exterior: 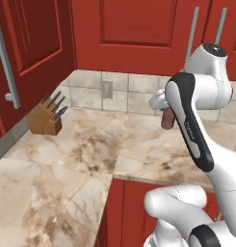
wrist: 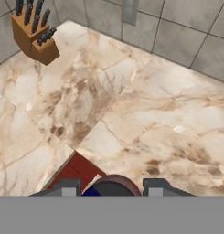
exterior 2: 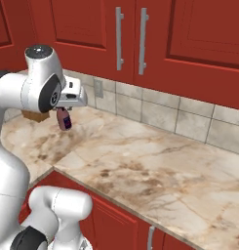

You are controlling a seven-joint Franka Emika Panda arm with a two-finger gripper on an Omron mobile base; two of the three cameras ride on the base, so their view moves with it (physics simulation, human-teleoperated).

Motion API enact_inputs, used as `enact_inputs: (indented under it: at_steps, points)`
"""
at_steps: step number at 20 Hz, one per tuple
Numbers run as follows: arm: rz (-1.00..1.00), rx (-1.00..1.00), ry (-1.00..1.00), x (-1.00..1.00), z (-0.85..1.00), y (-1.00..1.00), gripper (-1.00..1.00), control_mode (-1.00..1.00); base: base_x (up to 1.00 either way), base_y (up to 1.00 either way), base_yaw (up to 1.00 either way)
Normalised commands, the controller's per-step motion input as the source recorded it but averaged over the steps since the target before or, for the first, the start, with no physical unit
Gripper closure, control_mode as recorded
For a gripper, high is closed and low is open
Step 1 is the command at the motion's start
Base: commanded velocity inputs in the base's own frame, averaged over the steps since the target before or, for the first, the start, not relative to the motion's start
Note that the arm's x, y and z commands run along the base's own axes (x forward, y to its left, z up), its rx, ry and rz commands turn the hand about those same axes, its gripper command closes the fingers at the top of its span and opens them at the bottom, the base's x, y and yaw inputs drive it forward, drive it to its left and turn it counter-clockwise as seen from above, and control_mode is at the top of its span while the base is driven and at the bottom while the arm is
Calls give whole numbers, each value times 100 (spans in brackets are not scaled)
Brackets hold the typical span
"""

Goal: Place the drinks on the dining counter in a tight cluster.

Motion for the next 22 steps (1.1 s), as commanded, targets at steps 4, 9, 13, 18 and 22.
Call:
enact_inputs:
  at_steps: [4, 9, 13, 18, 22]
  points:
    - [0, 0, 0, 0, 0, 0, 100, 100, -78, -49, -18]
    - [0, 0, 0, 0, 0, 0, 100, 100, -96, -49, -26]
    - [0, 0, 0, 0, 0, 0, 100, 100, -76, -14, -60]
    - [0, 0, 0, 0, 0, 0, 100, 100, -7, 0, -94]
    - [0, 0, 0, 0, 0, 0, 100, 100, 0, 0, -100]
